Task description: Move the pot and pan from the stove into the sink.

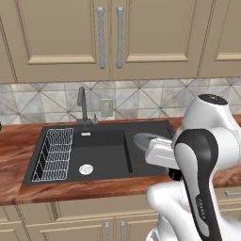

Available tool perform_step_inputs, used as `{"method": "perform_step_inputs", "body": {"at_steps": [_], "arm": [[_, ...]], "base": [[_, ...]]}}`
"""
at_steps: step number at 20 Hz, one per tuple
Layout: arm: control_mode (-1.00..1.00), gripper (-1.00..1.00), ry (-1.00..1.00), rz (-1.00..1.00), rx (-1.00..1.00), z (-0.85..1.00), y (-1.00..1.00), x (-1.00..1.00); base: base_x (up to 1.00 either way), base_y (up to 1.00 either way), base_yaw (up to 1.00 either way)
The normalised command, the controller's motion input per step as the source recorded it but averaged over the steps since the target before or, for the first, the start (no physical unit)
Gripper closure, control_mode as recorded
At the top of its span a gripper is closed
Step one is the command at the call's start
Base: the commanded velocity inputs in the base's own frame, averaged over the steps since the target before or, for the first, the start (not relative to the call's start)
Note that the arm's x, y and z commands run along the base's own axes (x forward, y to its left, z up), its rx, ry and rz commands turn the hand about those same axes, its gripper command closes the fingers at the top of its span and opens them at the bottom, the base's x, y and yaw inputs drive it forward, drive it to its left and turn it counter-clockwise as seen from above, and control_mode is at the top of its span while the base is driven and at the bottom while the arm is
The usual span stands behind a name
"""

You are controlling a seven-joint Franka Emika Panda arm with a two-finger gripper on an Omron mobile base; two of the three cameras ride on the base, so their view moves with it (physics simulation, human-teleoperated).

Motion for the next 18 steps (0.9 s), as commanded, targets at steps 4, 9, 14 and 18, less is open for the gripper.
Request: {"method": "perform_step_inputs", "body": {"at_steps": [4,9,14,18], "arm": [[-1.00,1.00,0.08,0.19,0.00,-0.23,0.25,0.04],[-1.00,1.00,0.05,0.22,0.00,-0.18,0.48,0.02],[-1.00,1.00,0.03,0.19,0.00,-0.18,0.56,0.03],[-1.00,1.00,0.01,0.07,0.00,-0.04,0.31,0.06]], "base": [[0.00,0.00,0.00],[0.00,0.00,0.00],[0.00,0.00,0.00],[0.00,0.00,0.00]]}}
